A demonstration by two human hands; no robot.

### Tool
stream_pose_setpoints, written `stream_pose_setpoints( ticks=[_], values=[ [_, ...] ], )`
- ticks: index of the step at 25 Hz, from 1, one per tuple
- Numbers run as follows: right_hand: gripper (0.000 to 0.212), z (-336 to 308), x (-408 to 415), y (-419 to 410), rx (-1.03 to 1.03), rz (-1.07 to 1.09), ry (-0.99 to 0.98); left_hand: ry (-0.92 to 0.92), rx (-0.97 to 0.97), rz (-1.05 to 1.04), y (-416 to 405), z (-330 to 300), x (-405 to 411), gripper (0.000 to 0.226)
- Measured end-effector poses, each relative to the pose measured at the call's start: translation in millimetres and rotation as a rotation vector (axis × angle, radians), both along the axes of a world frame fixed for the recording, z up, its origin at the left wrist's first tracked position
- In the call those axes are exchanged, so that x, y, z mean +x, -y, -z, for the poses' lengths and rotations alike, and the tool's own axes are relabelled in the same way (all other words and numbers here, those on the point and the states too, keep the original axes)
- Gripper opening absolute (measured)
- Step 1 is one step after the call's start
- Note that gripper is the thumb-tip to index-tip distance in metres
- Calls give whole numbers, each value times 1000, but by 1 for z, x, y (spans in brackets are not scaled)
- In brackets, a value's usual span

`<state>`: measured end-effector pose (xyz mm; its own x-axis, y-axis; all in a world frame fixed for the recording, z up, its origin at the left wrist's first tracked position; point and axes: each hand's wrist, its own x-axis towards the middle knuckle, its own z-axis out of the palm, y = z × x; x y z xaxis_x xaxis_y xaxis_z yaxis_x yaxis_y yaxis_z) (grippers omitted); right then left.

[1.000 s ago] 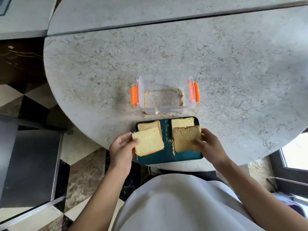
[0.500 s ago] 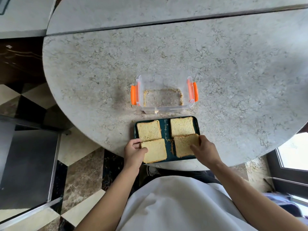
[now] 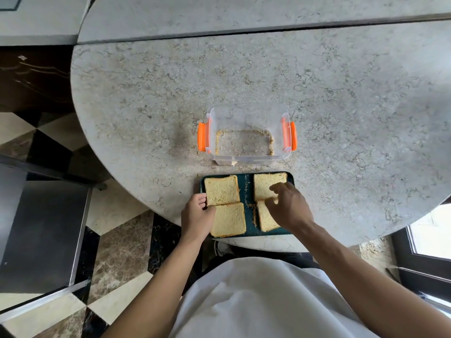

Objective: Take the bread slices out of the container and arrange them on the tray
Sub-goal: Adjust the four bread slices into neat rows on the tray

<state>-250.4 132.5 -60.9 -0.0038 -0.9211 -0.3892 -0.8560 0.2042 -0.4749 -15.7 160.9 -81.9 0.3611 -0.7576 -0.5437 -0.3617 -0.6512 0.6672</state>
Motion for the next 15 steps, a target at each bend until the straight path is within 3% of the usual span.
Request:
stream_pose_setpoints(
  ticks=[5, 9, 15],
  values=[
    [45, 8, 59, 19, 104, -150, 155, 35, 2, 64, 13, -2, -1, 50],
    [39, 20, 77, 25, 190, -125, 146, 48, 16, 109, 18, -3, -5, 52],
    [54, 22, 82, 25, 166, -47, 231, 105, 13, 197, 21, -9, -8, 56]
  ],
)
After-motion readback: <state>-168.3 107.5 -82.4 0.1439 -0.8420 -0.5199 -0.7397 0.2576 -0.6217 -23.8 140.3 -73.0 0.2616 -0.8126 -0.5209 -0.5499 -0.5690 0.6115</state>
